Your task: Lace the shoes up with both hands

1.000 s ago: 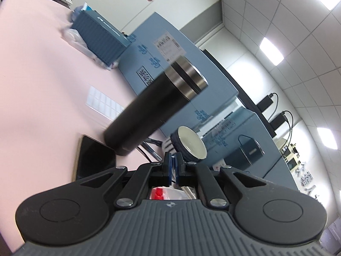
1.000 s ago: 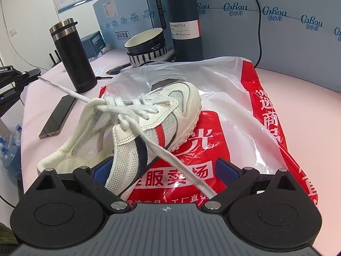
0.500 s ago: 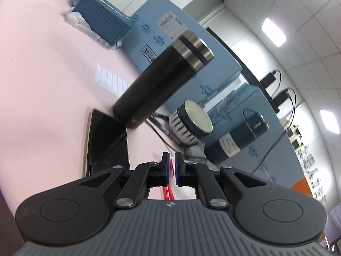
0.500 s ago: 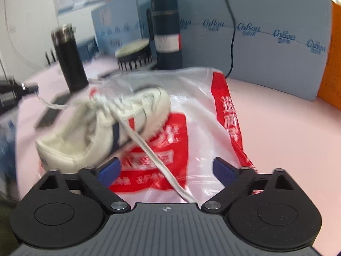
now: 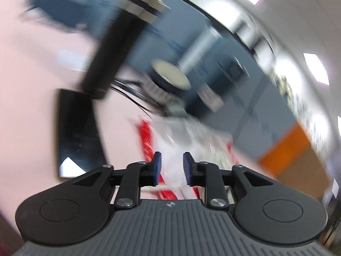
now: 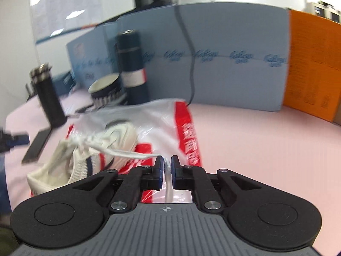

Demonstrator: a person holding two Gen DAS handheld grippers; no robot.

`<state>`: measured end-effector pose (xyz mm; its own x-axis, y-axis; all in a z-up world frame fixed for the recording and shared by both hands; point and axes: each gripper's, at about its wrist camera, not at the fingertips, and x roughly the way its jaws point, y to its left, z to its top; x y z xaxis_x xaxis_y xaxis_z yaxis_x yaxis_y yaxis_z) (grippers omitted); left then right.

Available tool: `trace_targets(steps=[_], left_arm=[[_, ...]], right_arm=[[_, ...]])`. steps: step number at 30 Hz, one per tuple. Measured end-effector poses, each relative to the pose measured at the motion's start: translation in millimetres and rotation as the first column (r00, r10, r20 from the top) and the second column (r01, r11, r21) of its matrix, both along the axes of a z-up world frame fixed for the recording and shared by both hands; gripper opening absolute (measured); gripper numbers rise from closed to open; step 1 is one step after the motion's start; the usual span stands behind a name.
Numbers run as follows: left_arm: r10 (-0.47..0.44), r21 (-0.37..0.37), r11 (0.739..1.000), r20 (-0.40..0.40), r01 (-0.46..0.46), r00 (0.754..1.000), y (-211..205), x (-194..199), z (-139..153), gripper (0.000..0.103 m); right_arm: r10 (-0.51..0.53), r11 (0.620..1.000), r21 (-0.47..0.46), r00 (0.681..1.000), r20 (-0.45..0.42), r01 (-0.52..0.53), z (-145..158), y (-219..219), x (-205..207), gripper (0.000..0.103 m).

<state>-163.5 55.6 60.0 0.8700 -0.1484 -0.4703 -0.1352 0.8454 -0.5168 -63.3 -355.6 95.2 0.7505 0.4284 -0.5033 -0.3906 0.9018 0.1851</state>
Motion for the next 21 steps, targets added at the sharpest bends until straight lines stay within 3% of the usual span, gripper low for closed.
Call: trace_targets(steps=[2, 5, 8, 10, 11, 14, 17, 21], left_arm=[[-0.064, 0.039, 0.997, -0.001, 0.064, 0.998, -14.9, 9.7, 2.4, 0.035], [-0.136, 0.058, 0.989, 0.013, 0.135, 0.991, -31.7, 22.5, 5.4, 0.037], [-0.223, 0.132, 0.967, 0.008, 0.22, 0.975, -50.4, 34.0, 9.4, 0.044], [-0.27, 0.214, 0.94, -0.003, 0.264, 0.963, -63.1, 38.4, 12.2, 0.051], [-0.282, 0.256, 0.927, -0.009, 0.275, 0.959, -67.6, 39.9, 13.9, 0.055], [-0.3, 0.347, 0.891, -0.035, 0.293, 0.953, -71.4, 41.3, 18.4, 0.058], [-0.307, 0.478, 0.821, -0.09, 0.312, 0.947, -75.6, 41.5, 16.6, 0.058], [-0.355, 0.637, 0.667, -0.184, 0.386, 0.916, -97.7, 51.1, 0.7, 0.059]], right_arm=[[-0.062, 0.996, 0.057, 0.998, -0.002, 0.062, 4.7, -14.0, 1.9, 0.007], [-0.114, 0.986, 0.121, 0.993, -0.017, 0.116, 7.1, -31.3, 2.1, 0.007], [-0.087, 0.981, 0.171, 0.995, -0.055, 0.095, 5.4, -36.4, 3.6, 0.01], [-0.006, 0.992, 0.126, 0.998, -0.069, 0.015, 3.2, -25.7, 5.0, 0.034], [0.044, 0.997, 0.073, 0.997, -0.056, -0.039, 2.3, -14.7, 3.4, 0.059], [0.189, 0.978, -0.084, 0.982, -0.022, -0.19, -2.8, 21.3, -1.4, 0.065], [0.306, 0.932, -0.199, 0.952, -0.018, -0.303, -16.7, 56.2, 0.6, 0.066], [0.395, 0.845, -0.384, 0.918, -0.022, -0.373, -48.4, 101.9, 12.1, 0.066]])
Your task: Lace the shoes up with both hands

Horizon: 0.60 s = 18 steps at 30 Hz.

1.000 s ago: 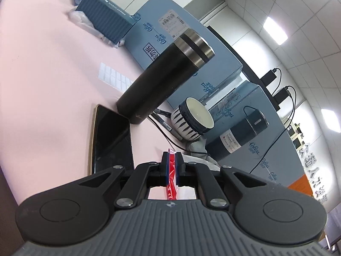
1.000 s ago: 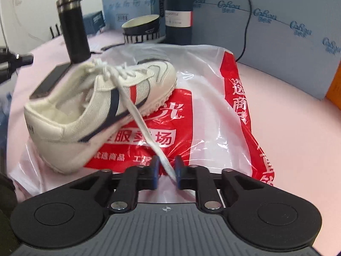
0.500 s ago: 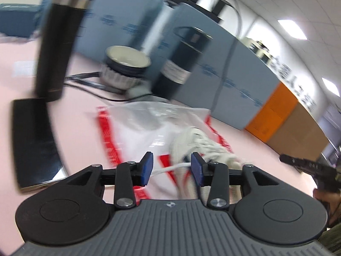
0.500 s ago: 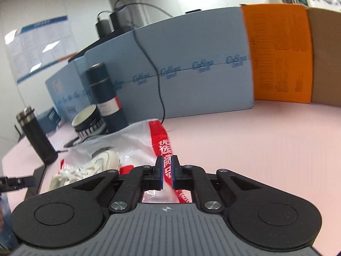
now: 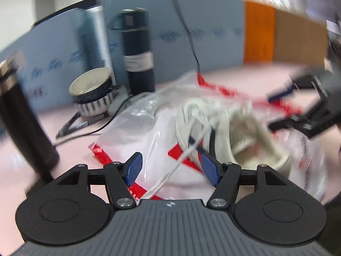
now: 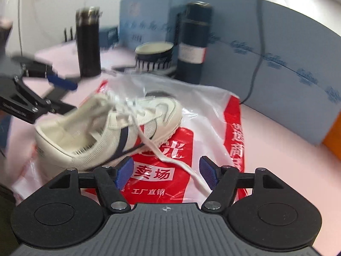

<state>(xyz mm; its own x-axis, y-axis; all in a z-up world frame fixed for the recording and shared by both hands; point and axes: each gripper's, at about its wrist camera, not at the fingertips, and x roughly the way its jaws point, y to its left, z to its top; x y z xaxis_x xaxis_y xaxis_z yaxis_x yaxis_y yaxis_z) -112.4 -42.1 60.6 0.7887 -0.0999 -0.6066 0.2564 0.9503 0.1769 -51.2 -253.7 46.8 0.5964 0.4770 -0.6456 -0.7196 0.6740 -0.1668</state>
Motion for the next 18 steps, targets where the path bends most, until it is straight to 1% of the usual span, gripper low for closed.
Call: trace_targets(steps=[1, 2, 3, 4, 5, 6, 8, 10, 12, 13, 14, 16, 17, 18], left_arm=[[-0.008, 0.002, 1.0, 0.012, 0.008, 1.0, -2.2, 2.1, -2.0, 0.058], [0.001, -0.008, 1.0, 0.015, -0.001, 1.0, -2.3, 4.9, -2.7, 0.049], [0.019, -0.02, 1.0, 0.014, -0.019, 1.0, -1.5, 8.0, -3.1, 0.035], [0.042, -0.033, 0.999, 0.01, -0.042, 0.999, 0.2, 10.8, -3.2, 0.006], [0.063, -0.054, 0.997, 0.014, -0.062, 0.998, 2.9, 11.7, -2.2, 0.002], [0.078, -0.083, 0.994, 0.031, -0.076, 0.996, 6.5, 10.4, 0.0, 0.002], [0.113, -0.13, 0.986, 0.058, -0.105, 0.992, 13.6, 7.0, 5.1, 0.002], [0.143, -0.157, 0.979, 0.074, -0.13, 0.987, 19.2, 4.6, 9.8, 0.002], [0.153, -0.172, 0.976, 0.082, -0.137, 0.985, 22.1, 1.8, 13.0, 0.002], [0.153, -0.174, 0.975, 0.085, -0.137, 0.985, 22.5, 0.5, 13.9, 0.002], [0.151, -0.173, 0.976, 0.086, -0.135, 0.985, 22.2, -0.9, 14.7, 0.002], [0.143, -0.171, 0.977, 0.084, -0.127, 0.986, 20.1, -3.3, 15.4, 0.002], [0.141, -0.17, 0.977, 0.083, -0.126, 0.986, 18.8, -4.0, 15.5, 0.002], [0.143, -0.171, 0.977, 0.084, -0.127, 0.986, 17.8, -4.3, 15.4, 0.002]], right_arm=[[0.012, 0.999, -0.03, 1.0, 0.015, -0.012, -7.9, 7.8, 3.8, 0.065], [0.013, 1.0, -0.025, 1.0, 0.019, -0.013, -13.4, 10.2, 8.1, 0.055], [-0.018, 1.0, 0.01, 1.0, -0.004, 0.018, -14.8, 7.4, 14.8, 0.027], [-0.052, 0.997, 0.047, 0.998, -0.032, 0.054, -15.8, 4.0, 21.8, 0.014], [-0.085, 0.993, 0.083, 0.995, -0.06, 0.09, -16.8, 0.6, 28.8, 0.009], [-0.128, 0.977, 0.16, 0.987, -0.097, 0.142, -13.0, -9.5, 33.4, 0.009], [-0.201, 0.92, 0.305, 0.964, -0.173, 0.247, -4.3, -31.2, 40.5, 0.008], [-0.249, 0.862, 0.397, 0.945, -0.213, 0.316, 4.9, -50.2, 41.5, 0.007], [-0.279, 0.817, 0.453, 0.932, -0.229, 0.356, 13.5, -65.6, 39.7, 0.007], [-0.278, 0.811, 0.465, 0.933, -0.227, 0.355, 17.6, -69.9, 37.5, 0.007], [-0.253, 0.827, 0.46, 0.944, -0.212, 0.324, 21.5, -69.5, 34.8, 0.007], [-0.175, 0.915, 0.335, 0.969, -0.176, 0.226, 22.6, -54.0, 32.4, 0.014], [-0.134, 0.953, 0.254, 0.98, -0.147, 0.168, 20.5, -43.9, 28.5, 0.028], [-0.091, 0.974, 0.195, 0.989, -0.115, 0.113, 16.2, -35.0, 23.0, 0.039]])
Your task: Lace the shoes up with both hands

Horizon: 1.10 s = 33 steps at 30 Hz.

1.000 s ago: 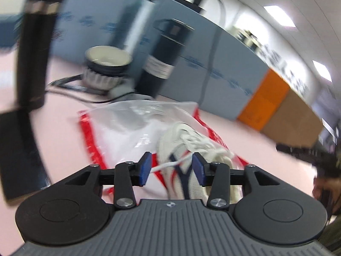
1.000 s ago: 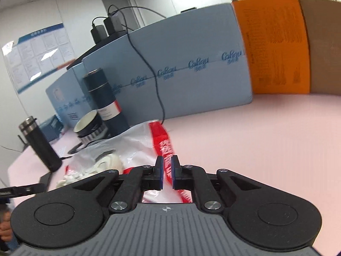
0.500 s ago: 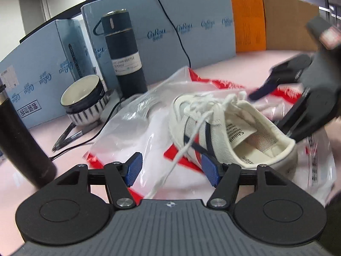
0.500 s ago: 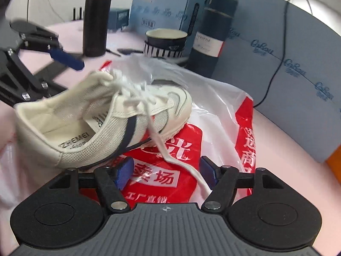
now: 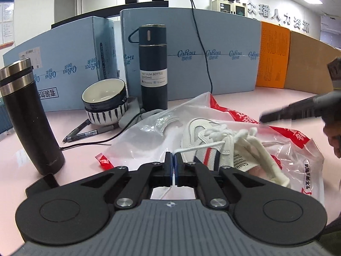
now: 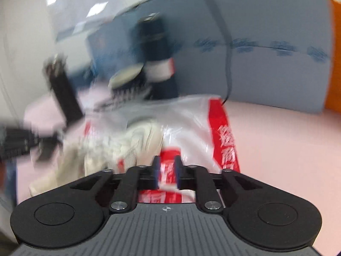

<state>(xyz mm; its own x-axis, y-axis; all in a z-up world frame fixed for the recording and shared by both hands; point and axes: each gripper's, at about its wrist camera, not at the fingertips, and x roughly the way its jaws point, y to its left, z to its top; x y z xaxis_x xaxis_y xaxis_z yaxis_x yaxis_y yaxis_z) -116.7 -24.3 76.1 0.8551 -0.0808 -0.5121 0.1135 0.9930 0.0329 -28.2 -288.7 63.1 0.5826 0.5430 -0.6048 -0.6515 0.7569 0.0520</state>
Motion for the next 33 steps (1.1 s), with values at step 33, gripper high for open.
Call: trace_targets(steps=[33], left_arm=[[0.139, -0.139, 0.98, -0.032, -0.142, 0.99, 16.1, -22.1, -13.6, 0.002]], right_arm=[[-0.309, 0.866, 0.38, 0.945, -0.105, 0.325, 6.9, -44.6, 10.5, 0.003]])
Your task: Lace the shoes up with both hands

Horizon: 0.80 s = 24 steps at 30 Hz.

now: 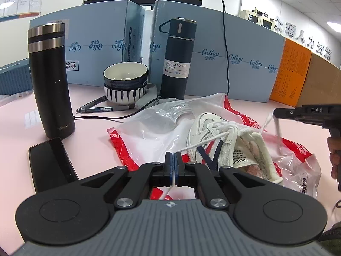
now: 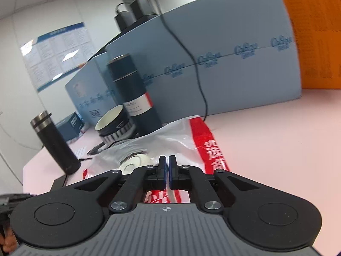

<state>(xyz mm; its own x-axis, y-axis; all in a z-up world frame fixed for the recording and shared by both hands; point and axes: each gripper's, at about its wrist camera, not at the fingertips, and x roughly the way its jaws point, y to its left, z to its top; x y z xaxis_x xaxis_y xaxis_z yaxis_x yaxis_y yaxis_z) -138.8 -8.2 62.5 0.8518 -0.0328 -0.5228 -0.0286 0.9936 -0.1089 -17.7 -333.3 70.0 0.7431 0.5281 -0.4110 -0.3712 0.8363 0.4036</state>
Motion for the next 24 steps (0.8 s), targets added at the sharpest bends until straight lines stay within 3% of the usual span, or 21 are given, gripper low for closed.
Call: trace_targets(steps=[4, 7, 8, 10, 11, 12, 14, 17, 19, 21, 22, 24], left_arm=[[0.008, 0.013, 1.0, -0.025, -0.008, 1.0, 0.8, -3.4, -0.5, 0.004], [0.071, 0.02, 0.997, -0.056, -0.07, 0.996, 11.1, -13.9, 0.2, 0.004], [0.097, 0.014, 0.995, -0.065, -0.096, 0.993, 16.6, -19.0, 0.4, 0.008], [0.13, -0.007, 0.991, -0.075, -0.131, 0.989, 26.7, -28.6, 2.9, 0.013], [0.141, -0.013, 0.99, -0.075, -0.142, 0.987, 30.3, -32.7, 5.2, 0.017], [0.145, -0.015, 0.989, -0.072, -0.146, 0.987, 32.0, -35.3, 8.3, 0.021], [0.144, -0.015, 0.989, -0.051, -0.145, 0.988, 30.9, -37.4, 15.9, 0.041], [0.148, -0.029, 0.988, -0.021, -0.149, 0.989, 22.6, -32.6, 28.0, 0.062], [0.159, -0.053, 0.986, -0.02, -0.16, 0.987, 16.0, -24.8, 34.9, 0.068], [0.173, -0.086, 0.981, -0.038, -0.176, 0.984, 9.8, -15.7, 40.9, 0.08], [0.185, -0.101, 0.977, -0.053, -0.19, 0.981, 7.0, -11.0, 43.5, 0.084], [0.206, -0.132, 0.967, -0.105, -0.219, 0.973, 0.8, -1.1, 47.7, 0.084]], right_arm=[[-0.056, 0.998, 0.004, 0.998, -0.011, 0.056, 1.6, -12.5, -5.5, 0.003], [-0.054, 0.999, -0.012, 0.998, -0.012, 0.053, 6.1, -16.3, -12.0, 0.007], [-0.029, 0.999, -0.019, 1.0, -0.009, 0.029, 8.2, -14.7, -14.9, 0.01], [0.024, 0.999, -0.034, 1.0, 0.0, -0.024, 12.0, -9.2, -21.0, 0.031], [0.052, 0.998, -0.042, 0.999, 0.006, -0.052, 13.5, -5.3, -24.1, 0.046], [0.089, 0.995, -0.044, 0.996, 0.007, -0.089, 13.8, -0.7, -26.3, 0.049], [0.126, 0.99, -0.06, 0.992, -0.008, -0.127, 11.1, 9.2, -26.8, 0.049], [0.171, 0.982, -0.071, 0.985, -0.035, -0.173, 8.4, 20.8, -26.8, 0.049], [0.203, 0.975, -0.085, 0.978, -0.039, -0.205, 10.8, 27.8, -29.0, 0.051], [0.233, 0.966, -0.106, 0.971, -0.043, -0.237, 14.2, 35.5, -31.3, 0.071], [0.234, 0.964, -0.119, 0.971, -0.053, -0.238, 15.6, 38.3, -33.2, 0.073], [0.231, 0.96, -0.145, 0.97, -0.073, -0.239, 18.6, 43.7, -37.1, 0.08]])
